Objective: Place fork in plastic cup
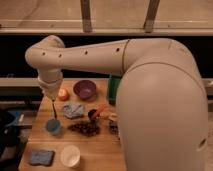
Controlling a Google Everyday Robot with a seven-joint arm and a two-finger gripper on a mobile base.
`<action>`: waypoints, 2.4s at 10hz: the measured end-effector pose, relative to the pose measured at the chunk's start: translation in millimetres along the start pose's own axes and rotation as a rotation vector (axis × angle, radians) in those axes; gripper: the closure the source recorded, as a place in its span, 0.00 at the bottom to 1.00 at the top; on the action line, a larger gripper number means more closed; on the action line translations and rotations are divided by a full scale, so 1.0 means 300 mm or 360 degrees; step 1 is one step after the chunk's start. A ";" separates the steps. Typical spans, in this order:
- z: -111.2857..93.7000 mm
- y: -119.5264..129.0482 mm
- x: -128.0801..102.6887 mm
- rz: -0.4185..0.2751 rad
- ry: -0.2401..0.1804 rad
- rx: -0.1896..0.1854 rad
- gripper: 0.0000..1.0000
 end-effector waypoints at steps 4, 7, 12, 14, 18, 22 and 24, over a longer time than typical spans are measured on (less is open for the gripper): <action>0.016 0.012 -0.007 -0.0012 -0.0002 -0.0019 1.00; 0.017 0.013 -0.004 -0.0013 0.0003 -0.0020 1.00; 0.115 0.032 0.026 0.0026 -0.0035 -0.0104 1.00; 0.147 0.026 0.026 0.0039 -0.0049 -0.0135 1.00; 0.229 0.037 0.008 0.0043 -0.0053 -0.0219 1.00; 0.342 0.059 0.005 0.0056 -0.0031 -0.0327 1.00; 0.381 0.072 0.008 0.0065 -0.0016 -0.0369 1.00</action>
